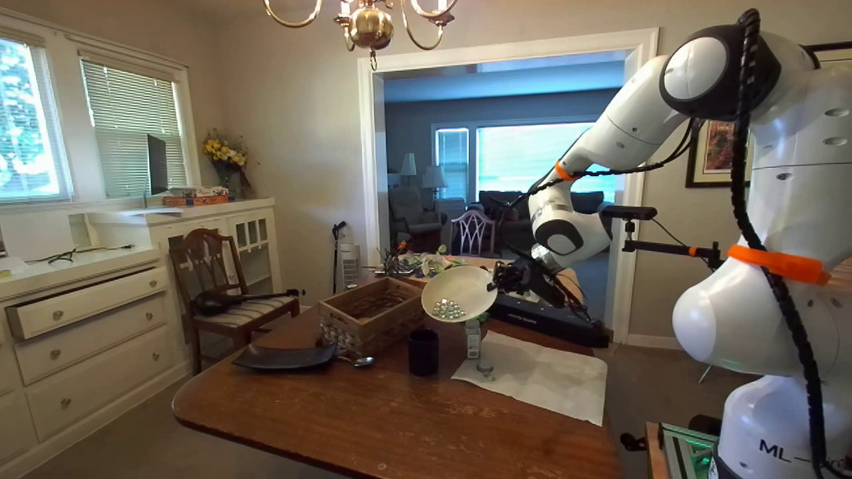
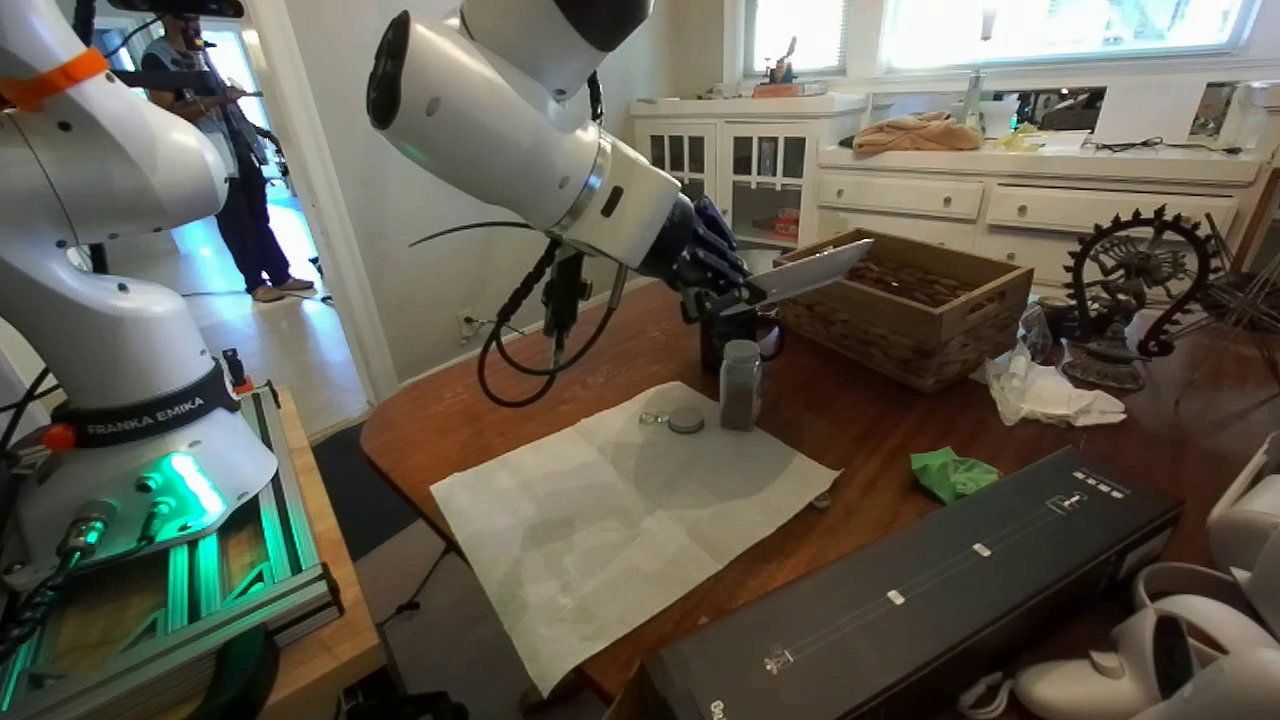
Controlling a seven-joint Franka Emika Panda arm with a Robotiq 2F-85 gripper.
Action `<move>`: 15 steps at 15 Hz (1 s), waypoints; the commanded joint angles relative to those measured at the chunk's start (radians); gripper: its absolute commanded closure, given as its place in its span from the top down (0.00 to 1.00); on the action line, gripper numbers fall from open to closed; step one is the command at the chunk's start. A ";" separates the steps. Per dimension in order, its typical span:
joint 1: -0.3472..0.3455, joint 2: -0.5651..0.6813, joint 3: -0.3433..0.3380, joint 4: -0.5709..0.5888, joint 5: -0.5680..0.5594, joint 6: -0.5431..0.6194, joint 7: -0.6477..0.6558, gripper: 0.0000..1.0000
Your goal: Move the black cup to the right then pour the glass beads on the plate into it
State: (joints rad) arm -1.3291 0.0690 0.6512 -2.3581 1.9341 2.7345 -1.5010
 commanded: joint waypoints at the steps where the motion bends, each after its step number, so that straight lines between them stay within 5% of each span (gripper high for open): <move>1: 0.027 0.019 0.017 0.023 0.043 0.060 -0.073 0.02; 15: 0.091 -0.004 0.032 0.085 0.169 0.102 -0.324 0.02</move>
State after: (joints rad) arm -1.2435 0.0939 0.6845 -2.2947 2.0286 2.8260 -1.7541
